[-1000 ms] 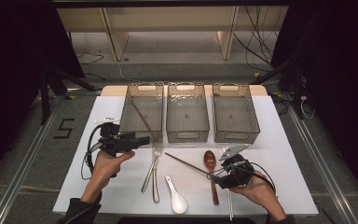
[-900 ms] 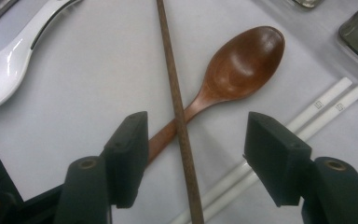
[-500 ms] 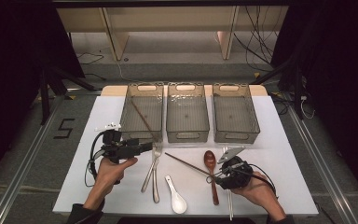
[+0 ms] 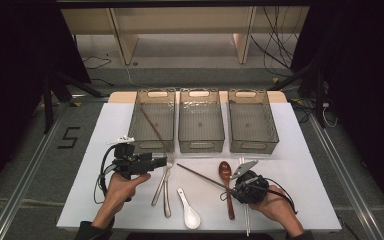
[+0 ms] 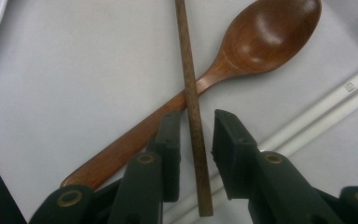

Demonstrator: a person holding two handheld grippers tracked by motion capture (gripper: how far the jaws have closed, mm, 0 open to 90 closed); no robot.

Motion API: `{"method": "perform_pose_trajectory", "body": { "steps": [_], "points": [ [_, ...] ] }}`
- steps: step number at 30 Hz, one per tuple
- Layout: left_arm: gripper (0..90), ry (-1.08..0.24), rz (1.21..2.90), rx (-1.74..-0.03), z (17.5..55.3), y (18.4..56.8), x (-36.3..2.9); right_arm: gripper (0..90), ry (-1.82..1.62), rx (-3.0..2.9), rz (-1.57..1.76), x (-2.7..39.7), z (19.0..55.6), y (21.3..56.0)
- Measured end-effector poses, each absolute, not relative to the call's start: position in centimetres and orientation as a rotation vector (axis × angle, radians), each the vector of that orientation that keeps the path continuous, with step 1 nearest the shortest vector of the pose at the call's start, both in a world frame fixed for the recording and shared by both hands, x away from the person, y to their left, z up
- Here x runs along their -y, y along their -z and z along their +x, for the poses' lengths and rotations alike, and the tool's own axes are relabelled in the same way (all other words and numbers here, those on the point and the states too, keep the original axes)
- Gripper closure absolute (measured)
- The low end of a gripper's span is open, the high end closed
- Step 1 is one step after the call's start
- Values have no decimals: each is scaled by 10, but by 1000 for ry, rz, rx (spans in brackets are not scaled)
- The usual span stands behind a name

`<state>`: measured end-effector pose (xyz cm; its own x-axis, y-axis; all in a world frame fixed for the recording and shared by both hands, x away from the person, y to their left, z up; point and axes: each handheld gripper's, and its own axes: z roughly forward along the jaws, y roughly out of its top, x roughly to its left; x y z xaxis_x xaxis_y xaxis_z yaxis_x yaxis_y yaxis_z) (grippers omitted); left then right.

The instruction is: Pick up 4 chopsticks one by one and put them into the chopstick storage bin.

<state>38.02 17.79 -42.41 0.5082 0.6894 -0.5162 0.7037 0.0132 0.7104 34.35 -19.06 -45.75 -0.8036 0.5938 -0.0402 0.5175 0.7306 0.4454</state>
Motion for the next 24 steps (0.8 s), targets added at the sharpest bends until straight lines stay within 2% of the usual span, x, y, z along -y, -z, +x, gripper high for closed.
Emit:
{"method": "perform_pose_trajectory", "body": {
  "steps": [8, 15, 24],
  "points": [
    [180, 23, 1697, -1197, 380, 426, -176, 832, -595, -2763, 865, 188, 343, 462],
    [180, 28, 1698, -1205, 379, 428, -175, 846, -586, -2761, 831, 187, 341, 461],
    [180, 47, 1690, -1211, 377, 429, -171, 848, -744, -2690, 827, 190, 335, 440]
  ]
}}
